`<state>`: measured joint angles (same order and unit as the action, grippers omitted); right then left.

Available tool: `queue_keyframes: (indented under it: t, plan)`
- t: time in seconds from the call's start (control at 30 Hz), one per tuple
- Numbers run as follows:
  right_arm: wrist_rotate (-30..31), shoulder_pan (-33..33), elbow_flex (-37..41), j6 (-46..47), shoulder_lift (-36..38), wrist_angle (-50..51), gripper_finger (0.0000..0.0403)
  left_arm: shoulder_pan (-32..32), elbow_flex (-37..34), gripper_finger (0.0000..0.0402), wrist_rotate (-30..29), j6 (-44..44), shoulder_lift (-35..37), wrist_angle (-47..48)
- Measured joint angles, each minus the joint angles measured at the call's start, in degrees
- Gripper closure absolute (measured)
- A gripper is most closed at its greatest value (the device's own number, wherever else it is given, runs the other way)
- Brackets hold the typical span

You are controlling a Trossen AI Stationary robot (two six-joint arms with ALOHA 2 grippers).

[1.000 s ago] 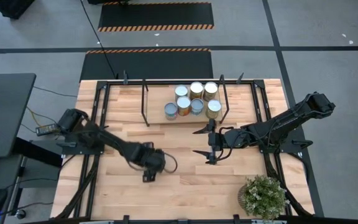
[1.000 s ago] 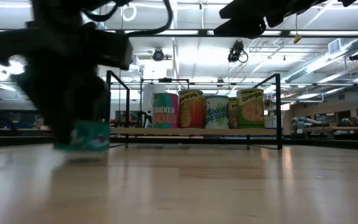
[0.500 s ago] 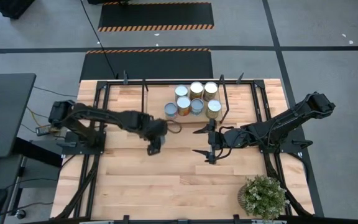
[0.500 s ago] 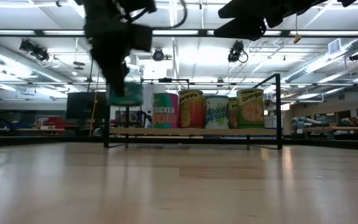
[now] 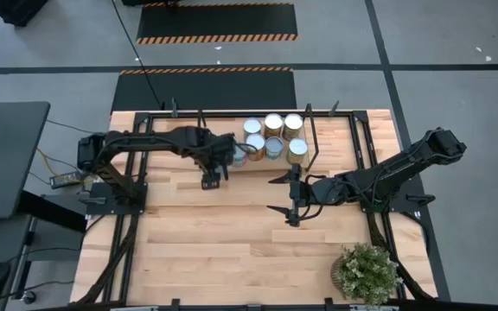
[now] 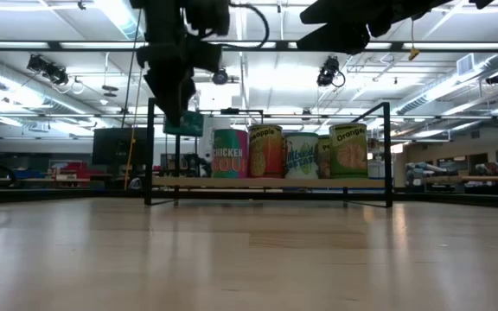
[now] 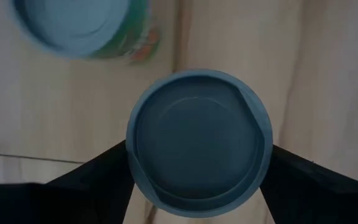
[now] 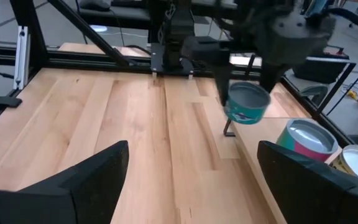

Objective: Pick and place cans onto a shelf
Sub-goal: Put the canned tuna on the shelf

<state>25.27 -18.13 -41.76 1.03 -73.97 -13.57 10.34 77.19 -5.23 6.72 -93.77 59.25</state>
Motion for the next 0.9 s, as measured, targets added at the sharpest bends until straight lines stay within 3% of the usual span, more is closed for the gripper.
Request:
queue_keyframes:
  t: [0.2, 0.5, 0.9]
  plan:
    - [0.01, 0.03, 0.00, -1.09, 0.00, -0.98, 0.0039, 4.38, -0.22, 0.0104, 1.88, 2.73, 0.01, -0.28]
    - [0.01, 0.15, 0.00, -0.72, 0.00, -0.96, 0.0039, 6.47, -0.22, 0.0104, 2.18, 7.15, -0.01, -1.56]
    - [0.01, 0.31, 0.00, -0.75, 0.00, -1.31, 0.0039, 8.60, -0.22, 0.0104, 4.63, 6.84, -0.01, -3.20]
